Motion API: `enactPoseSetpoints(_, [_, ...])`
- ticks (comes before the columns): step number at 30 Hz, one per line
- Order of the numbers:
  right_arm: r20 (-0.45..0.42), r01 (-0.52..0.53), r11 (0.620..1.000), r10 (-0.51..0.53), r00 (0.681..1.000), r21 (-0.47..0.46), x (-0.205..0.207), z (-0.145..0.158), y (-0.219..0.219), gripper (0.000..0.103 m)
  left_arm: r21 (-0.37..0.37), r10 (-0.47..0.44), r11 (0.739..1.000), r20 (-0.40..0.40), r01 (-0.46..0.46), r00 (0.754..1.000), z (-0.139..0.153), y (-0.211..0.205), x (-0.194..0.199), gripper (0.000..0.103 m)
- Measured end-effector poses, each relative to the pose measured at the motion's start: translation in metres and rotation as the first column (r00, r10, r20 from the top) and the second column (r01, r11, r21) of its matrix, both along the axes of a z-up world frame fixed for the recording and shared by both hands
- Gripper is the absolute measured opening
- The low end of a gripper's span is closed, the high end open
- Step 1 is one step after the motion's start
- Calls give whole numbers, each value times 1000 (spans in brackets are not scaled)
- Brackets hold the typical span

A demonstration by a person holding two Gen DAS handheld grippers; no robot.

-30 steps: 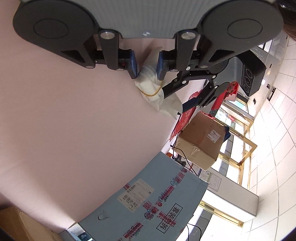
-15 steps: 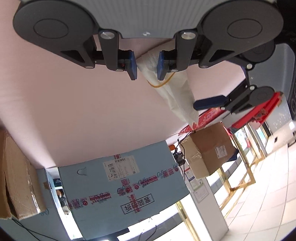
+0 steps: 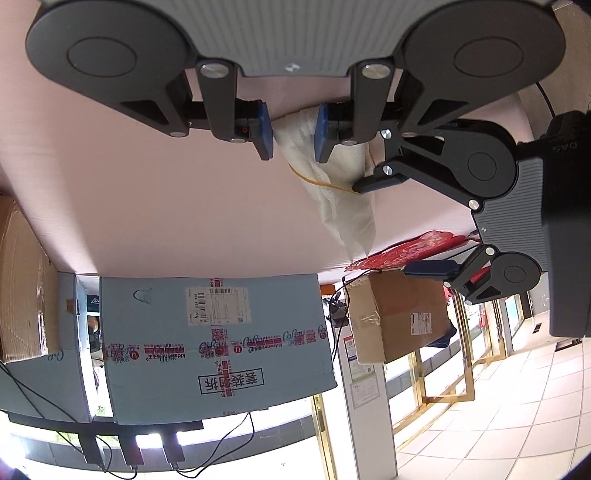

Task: Fold shopping bag

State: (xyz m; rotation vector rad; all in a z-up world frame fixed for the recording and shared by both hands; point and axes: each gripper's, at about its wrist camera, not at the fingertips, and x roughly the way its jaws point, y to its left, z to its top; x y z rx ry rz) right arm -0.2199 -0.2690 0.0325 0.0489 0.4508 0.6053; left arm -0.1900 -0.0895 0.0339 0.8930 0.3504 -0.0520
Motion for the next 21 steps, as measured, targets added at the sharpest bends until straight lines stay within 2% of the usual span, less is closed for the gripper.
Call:
enactPoseSetpoints(2, [0,2,1000,-2,1000,3,0,0,0,27,-56,-61,997,-46,58,997,6,5,-2,91])
enactPoseSetpoints(4, [-2,3,1000,-3,1000,7,0,0,-1,27,-156,-142,980,-97,126,985,19,9,-5,91])
enactPoseSetpoints(7, [0,4,1000,-4,1000,4,0,-1,0,27,-245,-184,958,-121,151,975,34,10,-3,91])
enactPoseSetpoints(9, [0,5,1000,-5,1000,4,0,-1,-1,27,-234,-195,958,-116,164,974,33,6,-3,90])
enactPoseSetpoints(13, [0,5,1000,-5,1000,2,0,-1,-1,27,-194,-263,954,-172,229,949,27,-7,-5,90])
enactPoseSetpoints(17, [13,6,1000,-6,1000,-12,-2,-1,1,27,-155,-212,970,-162,187,964,21,-16,4,91])
enactPoseSetpoints(21, [34,6,999,-5,999,-35,-4,-1,3,27,-158,-194,973,-160,169,968,25,-18,16,91])
